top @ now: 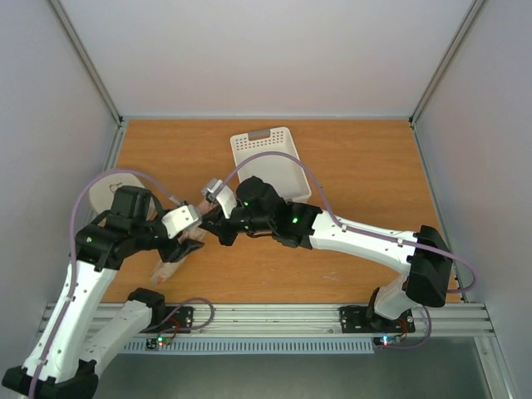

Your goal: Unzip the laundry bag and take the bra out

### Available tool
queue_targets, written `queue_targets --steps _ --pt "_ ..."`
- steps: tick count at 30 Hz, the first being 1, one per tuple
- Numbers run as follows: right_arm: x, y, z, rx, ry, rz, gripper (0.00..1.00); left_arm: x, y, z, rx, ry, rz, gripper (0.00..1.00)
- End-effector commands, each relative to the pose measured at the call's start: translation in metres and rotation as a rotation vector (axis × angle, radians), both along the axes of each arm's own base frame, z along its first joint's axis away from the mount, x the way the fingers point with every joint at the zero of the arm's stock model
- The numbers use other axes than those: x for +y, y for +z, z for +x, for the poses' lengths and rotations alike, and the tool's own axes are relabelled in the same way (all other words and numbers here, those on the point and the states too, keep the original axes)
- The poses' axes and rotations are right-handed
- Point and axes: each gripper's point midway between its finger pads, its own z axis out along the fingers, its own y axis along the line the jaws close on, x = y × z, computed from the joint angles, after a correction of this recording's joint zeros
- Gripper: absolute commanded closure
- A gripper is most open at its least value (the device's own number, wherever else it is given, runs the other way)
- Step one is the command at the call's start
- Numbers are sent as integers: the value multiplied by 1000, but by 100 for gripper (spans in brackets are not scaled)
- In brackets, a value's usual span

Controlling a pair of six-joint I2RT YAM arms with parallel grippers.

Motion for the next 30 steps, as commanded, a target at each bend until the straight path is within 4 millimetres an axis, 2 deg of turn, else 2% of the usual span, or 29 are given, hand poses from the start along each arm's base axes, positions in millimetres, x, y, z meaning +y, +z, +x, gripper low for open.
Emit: queue_targets --steps 1,6,10,14,19,26,30 --pt "6 23 -4 -15 10 52 99 10 2 31 -65 107 64 50" --pt "1 21 -4 -27 2 38 99 9 8 33 -107 81 69 82" --pt "-5 20 1 -36 -10 30 99 11 5 28 -122 62 85 98" --pt "-20 12 12 -22 -31 10 99 11 1 19 -193 -5 108 99" --pt "-39 -7 19 -27 -44 -30 99 14 -4 13 -362 -114 171 99" --pt "-66 -30 29 -8 -38 -69 99 5 -16 -3 -415 -290 184 99" --pt "-87 -47 46 35 -65 -70 99 -5 -15 -15 -429 -365 131 99"
